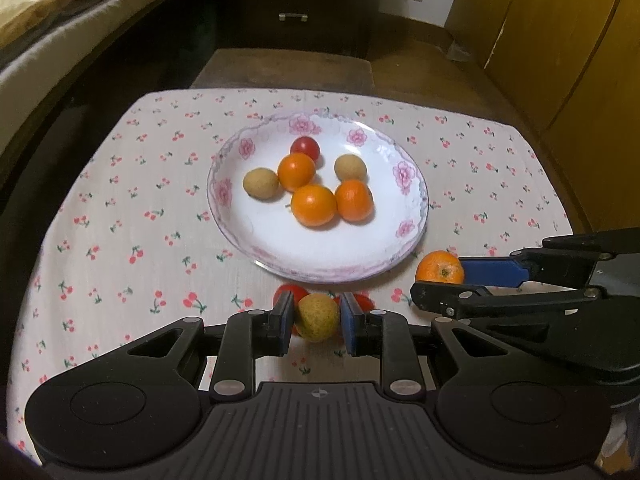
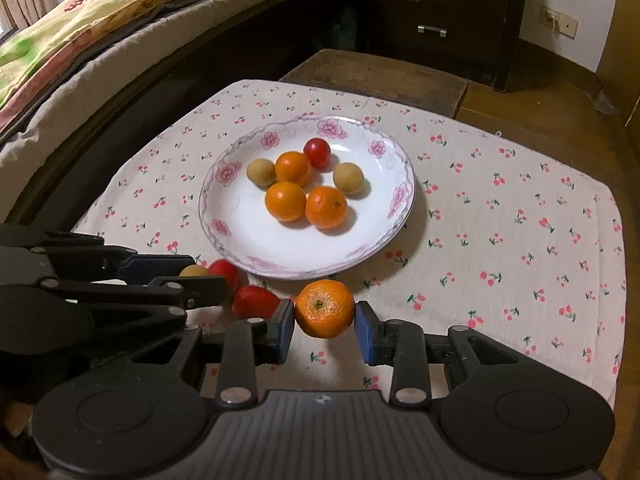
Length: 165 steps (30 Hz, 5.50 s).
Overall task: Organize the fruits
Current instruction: 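Carry the mandarin and tan fruit toward the white plate with both tools, then lower the mandarin and tan fruit into the plate and open both tools, then withdraw both open tools from the plate toward the two red tomatoes, then close the left tool on a red tomato while the right tool closes on the other tomato, then carry both held red tomatoes over the white plate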
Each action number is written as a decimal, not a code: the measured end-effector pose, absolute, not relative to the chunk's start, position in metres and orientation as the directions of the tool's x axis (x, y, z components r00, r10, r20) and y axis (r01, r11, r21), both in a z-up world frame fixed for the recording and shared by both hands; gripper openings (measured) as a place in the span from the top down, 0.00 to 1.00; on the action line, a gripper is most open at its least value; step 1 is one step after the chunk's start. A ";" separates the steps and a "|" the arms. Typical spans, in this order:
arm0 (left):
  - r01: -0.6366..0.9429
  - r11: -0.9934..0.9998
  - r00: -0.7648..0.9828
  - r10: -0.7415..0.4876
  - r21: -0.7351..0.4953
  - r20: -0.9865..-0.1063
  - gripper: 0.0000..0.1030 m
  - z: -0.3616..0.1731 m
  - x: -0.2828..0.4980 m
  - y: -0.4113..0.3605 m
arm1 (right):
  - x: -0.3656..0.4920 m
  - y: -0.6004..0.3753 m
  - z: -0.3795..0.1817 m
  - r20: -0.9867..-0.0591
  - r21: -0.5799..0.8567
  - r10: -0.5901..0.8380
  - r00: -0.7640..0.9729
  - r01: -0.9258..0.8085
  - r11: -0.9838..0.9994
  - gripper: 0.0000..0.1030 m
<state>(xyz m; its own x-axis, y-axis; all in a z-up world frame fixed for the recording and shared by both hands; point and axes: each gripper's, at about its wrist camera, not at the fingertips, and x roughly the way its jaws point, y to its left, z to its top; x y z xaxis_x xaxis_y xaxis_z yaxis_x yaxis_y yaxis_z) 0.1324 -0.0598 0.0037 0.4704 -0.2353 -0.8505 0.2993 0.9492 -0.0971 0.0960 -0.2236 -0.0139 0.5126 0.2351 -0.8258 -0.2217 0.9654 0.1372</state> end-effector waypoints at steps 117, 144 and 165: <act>0.145 0.980 0.424 -0.189 -0.139 -0.886 0.66 -0.023 0.153 -0.015 | 0.118 -0.195 -0.034 -0.831 0.249 0.316 0.458 -0.203 0.947 0.60; 0.153 0.985 0.429 -0.143 -0.085 -0.892 0.67 -0.027 0.150 -0.003 | 0.124 -0.177 -0.051 -0.815 0.269 0.373 0.443 -0.280 0.922 0.67; 0.193 0.980 0.427 -0.131 -0.051 -0.895 0.58 -0.033 0.133 -0.013 | 0.102 -0.190 -0.041 -0.841 0.212 0.320 0.436 -0.280 0.936 0.68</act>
<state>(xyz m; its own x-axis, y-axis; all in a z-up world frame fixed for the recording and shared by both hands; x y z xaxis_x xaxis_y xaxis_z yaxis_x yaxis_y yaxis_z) 0.1328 -0.0135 -0.0331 0.4269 -0.1306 -0.8948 0.1932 0.9798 -0.0508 0.1018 -0.1904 -0.0409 0.4365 0.3205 -0.8407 -0.2800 0.9364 0.2115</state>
